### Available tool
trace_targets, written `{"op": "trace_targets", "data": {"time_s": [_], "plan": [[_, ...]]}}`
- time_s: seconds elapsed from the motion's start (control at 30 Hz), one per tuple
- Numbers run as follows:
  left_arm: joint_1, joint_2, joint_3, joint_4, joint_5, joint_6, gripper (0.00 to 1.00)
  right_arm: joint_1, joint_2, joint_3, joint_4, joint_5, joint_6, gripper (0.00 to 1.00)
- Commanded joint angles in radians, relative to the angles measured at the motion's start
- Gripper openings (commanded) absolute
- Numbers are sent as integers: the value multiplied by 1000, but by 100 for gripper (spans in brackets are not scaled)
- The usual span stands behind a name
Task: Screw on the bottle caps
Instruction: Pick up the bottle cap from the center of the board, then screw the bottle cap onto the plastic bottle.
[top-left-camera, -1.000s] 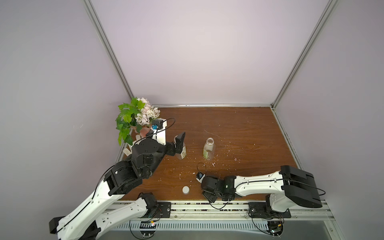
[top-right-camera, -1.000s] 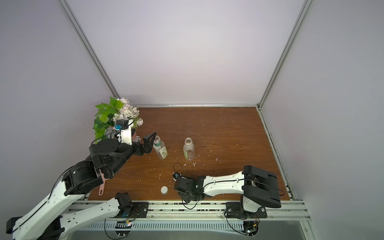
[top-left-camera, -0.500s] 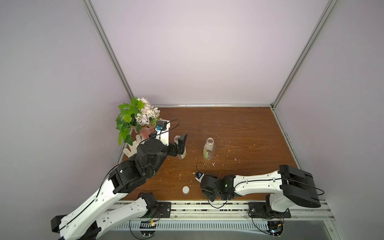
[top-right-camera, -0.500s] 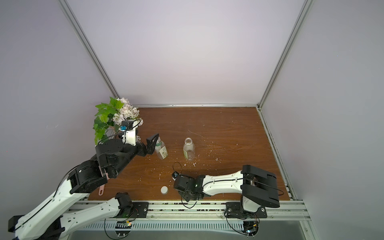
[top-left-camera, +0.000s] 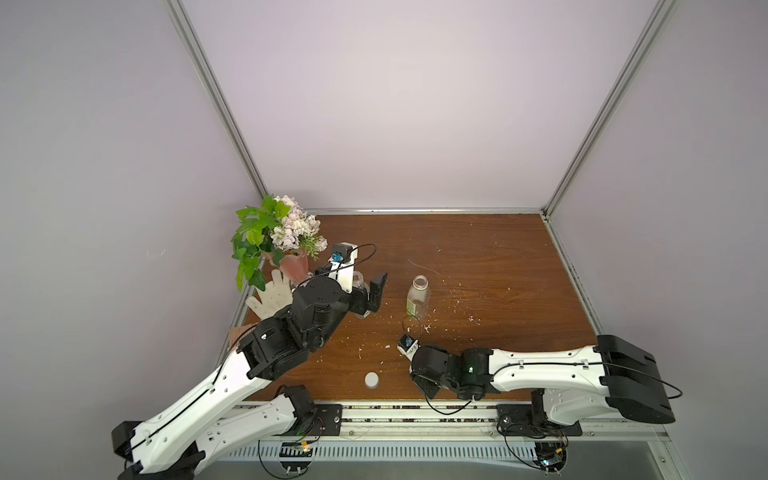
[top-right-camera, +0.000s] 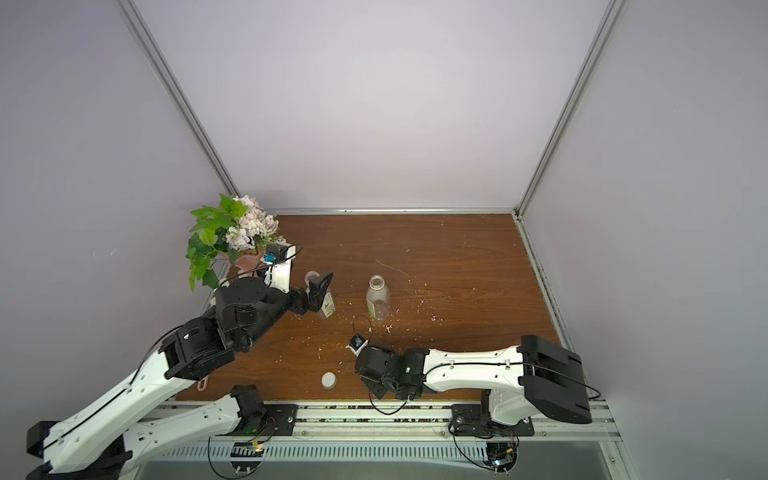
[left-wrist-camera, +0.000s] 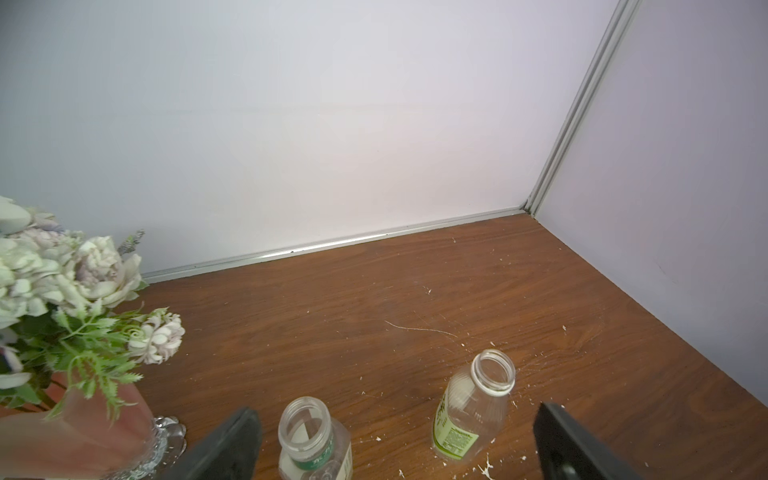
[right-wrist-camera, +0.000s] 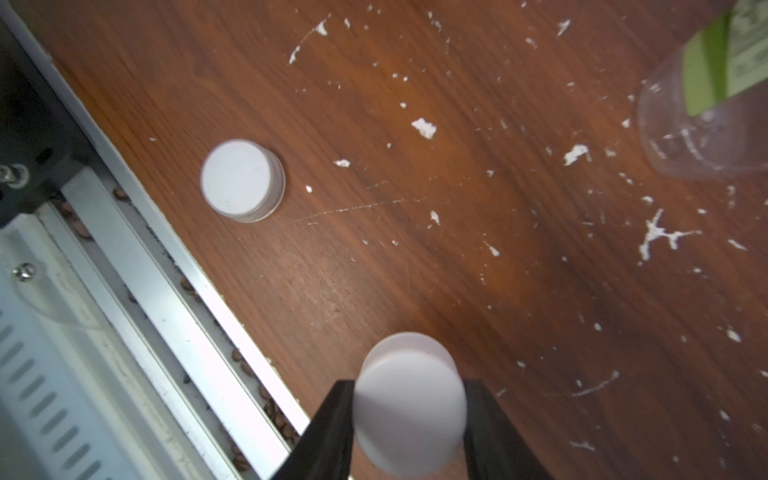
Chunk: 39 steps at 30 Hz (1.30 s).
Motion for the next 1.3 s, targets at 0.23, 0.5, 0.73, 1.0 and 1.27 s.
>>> {"op": "trace_targets", "data": {"time_s": [0.23, 0.5, 0.73, 1.0, 1.27], "plan": [[-10, 87, -85, 201, 271, 99, 99, -101, -303, -66, -137, 115, 108, 41], [-10, 105, -243, 414, 363, 114, 99, -222, -447, -60, -211, 91, 114, 42], [-11, 159, -338, 557, 342, 95, 99, -261, -474, -43, -215, 79, 89, 42], [-13, 245, -370, 663, 272, 84, 99, -291, -486, -35, -212, 75, 68, 41], [-14, 347, -396, 761, 223, 81, 99, -304, -500, -29, -213, 63, 55, 41]]}}
